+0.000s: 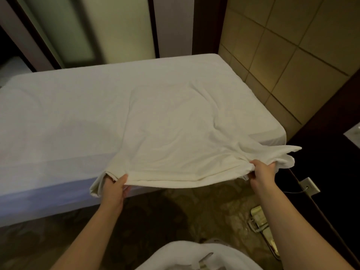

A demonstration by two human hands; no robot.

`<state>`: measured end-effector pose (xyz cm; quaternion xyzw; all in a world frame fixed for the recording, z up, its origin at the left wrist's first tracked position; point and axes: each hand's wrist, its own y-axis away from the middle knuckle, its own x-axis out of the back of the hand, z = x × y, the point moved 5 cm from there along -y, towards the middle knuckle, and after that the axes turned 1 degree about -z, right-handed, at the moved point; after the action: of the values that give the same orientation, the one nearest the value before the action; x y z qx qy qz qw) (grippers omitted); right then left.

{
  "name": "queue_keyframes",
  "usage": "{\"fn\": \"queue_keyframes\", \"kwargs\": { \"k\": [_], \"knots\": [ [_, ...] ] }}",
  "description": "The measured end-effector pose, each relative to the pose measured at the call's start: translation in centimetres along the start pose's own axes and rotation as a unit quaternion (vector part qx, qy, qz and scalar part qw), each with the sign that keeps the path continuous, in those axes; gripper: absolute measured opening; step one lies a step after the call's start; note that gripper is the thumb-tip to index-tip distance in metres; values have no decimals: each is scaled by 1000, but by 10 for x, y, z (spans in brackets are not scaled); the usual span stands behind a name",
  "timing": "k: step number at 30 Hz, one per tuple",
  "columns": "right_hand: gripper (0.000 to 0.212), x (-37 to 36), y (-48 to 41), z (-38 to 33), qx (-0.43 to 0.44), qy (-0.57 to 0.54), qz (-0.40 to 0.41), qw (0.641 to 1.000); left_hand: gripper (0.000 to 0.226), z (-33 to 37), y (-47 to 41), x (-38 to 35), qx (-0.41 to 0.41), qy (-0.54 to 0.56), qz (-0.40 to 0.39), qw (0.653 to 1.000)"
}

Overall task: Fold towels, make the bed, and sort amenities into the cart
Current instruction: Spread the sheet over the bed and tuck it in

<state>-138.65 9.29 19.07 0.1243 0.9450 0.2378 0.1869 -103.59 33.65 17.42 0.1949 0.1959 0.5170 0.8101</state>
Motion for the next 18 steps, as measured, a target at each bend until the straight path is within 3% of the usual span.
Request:
{"fn": "queue_keyframes", "kwargs": {
  "k": [6,11,18],
  "knots": [
    [78,-38,-28,-11,10,-13,6,1000,45,35,-30,-33,-42,32,-38,998],
    [68,-96,-80,-27,17,-43,14,999,25,79,-92,-83,-55,85,-34,994],
    [64,-232,-207,-48,45,-7,28,999,46,150,-229,-196,-96,91,5,991]
  ]
}}
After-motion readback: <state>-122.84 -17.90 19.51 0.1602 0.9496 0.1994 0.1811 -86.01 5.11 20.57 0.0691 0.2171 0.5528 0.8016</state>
